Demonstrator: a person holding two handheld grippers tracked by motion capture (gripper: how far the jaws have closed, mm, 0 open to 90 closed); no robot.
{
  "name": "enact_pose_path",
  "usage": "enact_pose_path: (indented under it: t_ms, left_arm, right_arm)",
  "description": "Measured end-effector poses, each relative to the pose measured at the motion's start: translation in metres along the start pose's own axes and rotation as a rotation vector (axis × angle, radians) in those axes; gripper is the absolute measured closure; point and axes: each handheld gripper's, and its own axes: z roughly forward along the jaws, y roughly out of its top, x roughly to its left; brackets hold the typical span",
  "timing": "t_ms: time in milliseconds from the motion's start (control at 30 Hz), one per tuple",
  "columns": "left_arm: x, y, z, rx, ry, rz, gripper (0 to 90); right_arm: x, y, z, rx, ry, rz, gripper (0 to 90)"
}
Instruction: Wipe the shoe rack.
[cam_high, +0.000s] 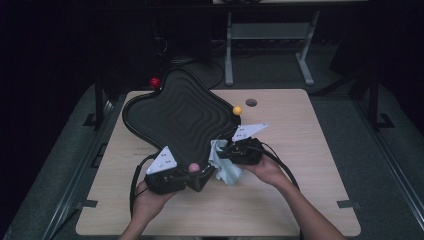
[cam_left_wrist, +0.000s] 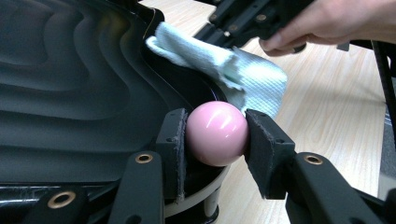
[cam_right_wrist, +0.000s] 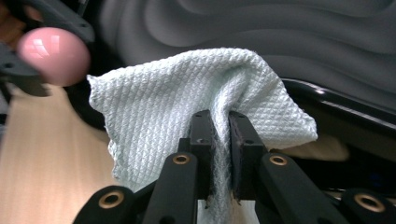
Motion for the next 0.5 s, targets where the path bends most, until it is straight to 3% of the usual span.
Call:
enact_pose_path:
  t_ms: [133,367,500]
  left_arm:
    - [0.001,0.000,0.001,-0.001,0.010,-0.003,60.4]
    - [0.003,0.000,0.001,-0.001,0.016,-0.010,60.3]
    - [0.003,0.001,0.001,-0.002,0.020,-0.008,60.3]
  right_arm:
    - [-0.008,0.000,0.004,-0.006,-0.001,0.039,81.3]
    - [0.015,-0.004,-0.002,-0.013,0.025,-0.007,81.4]
    - [0.012,-0.007,-0.002,0.002,0.004,0.003,81.4]
